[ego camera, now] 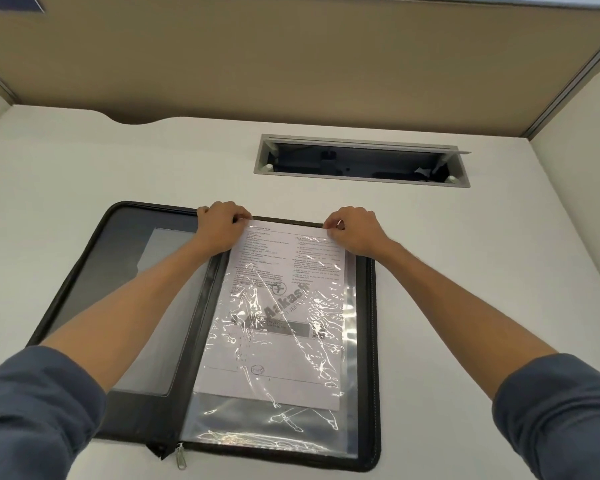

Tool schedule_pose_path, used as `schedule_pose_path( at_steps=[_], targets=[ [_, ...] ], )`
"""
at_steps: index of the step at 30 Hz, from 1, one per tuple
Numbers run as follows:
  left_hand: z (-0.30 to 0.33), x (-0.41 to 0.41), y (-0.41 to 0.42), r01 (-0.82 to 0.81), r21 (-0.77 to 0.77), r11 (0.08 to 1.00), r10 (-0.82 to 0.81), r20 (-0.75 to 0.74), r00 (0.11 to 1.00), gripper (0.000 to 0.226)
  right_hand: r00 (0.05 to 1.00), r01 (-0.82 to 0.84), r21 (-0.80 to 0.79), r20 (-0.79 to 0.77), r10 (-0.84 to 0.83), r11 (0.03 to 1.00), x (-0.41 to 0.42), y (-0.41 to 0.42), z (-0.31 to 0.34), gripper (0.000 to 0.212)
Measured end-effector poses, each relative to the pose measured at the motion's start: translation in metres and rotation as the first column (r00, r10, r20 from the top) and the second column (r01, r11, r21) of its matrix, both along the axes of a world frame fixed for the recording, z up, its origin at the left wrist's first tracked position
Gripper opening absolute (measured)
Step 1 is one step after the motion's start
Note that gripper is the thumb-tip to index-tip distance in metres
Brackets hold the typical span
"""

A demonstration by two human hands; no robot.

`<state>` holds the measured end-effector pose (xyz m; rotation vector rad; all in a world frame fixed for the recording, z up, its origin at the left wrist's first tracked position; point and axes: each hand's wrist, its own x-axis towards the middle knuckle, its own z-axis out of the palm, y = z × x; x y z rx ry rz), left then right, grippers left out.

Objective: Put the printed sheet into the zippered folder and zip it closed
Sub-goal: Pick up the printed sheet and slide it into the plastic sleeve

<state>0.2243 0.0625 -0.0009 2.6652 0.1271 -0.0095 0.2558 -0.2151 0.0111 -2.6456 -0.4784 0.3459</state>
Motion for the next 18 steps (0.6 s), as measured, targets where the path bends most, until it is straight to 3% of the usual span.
schedule_pose_path(
  at_steps=[7,15,18],
  targets=[
    [0.0,-0.012,-0.001,0.061,0.002,0.998,-0.061,0.048,0.997,0.021,0.999,-0.033,0.003,0.013,0.033,0.999,-0.006,-0.001,0.002,0.021],
    [-0.005,-0.03,0.004,0.202,-0.068,0.977,-0.203,-0.011,0.979,0.045,0.995,-0.058,0.023,-0.078,0.06,0.998,-0.013,-0.001,0.0,0.034],
    [-0.006,-0.033,0.005,0.206,-0.08,0.975,-0.207,-0.012,0.978,0.047,0.99,-0.065,0.001,-0.122,0.065,0.998,-0.013,0.003,0.0,0.027]
  ],
)
